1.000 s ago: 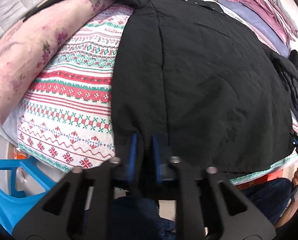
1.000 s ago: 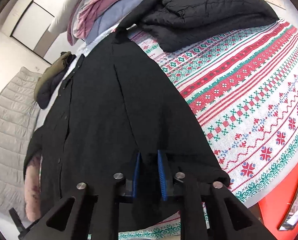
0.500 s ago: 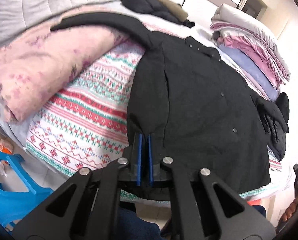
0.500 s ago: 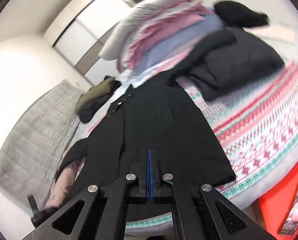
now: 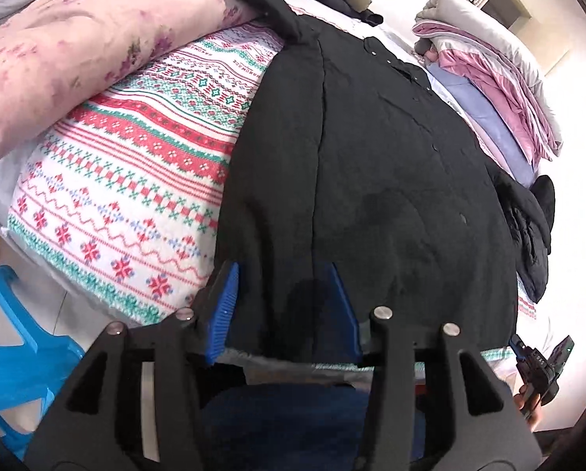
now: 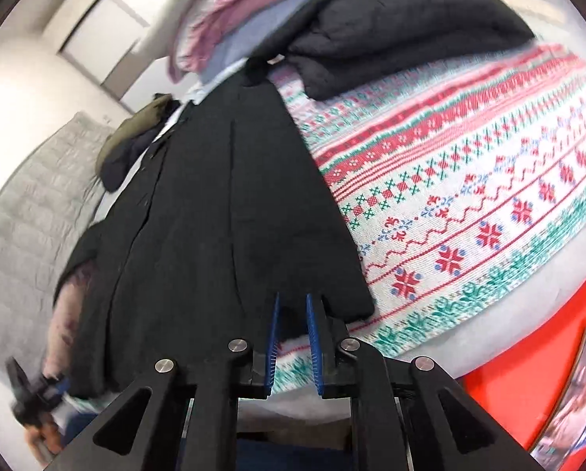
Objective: Fold large clothes
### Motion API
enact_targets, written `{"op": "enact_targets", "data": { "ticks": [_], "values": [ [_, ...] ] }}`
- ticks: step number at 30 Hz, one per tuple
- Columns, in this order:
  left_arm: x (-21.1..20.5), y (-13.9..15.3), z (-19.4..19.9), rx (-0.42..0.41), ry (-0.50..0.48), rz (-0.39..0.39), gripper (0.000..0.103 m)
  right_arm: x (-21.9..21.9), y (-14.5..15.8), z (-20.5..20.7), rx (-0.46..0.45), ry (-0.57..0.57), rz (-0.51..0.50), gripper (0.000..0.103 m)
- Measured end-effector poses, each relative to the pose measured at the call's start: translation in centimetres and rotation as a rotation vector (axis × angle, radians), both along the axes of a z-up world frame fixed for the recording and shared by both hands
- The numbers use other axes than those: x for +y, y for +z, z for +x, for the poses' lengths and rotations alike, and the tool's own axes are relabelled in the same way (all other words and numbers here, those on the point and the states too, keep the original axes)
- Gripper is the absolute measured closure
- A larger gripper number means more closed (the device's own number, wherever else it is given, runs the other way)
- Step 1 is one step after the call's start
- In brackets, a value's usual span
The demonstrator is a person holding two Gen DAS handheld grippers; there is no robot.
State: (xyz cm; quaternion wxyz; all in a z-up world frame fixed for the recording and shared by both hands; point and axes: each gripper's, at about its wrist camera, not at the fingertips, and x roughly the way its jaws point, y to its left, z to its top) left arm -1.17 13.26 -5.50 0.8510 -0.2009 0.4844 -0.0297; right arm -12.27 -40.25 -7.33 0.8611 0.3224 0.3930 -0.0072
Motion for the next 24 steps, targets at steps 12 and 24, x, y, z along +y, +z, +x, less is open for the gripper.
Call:
{"op": "enact_targets", "data": {
  "ticks": [12, 24],
  "values": [
    [0.6, -2.0, -1.1, -0.019, 0.049, -0.051, 0.047, -1.9, 0.8, -3.7, -0.081, -0.126, -0.027, 0.063],
    [-1.1, -2.2, -0.4, -0.036, 0.11, 0.039, 0.097, -2.1, -2.2, -2.1, -0.226, -0.114, 0.358, 0.057]
  ]
}}
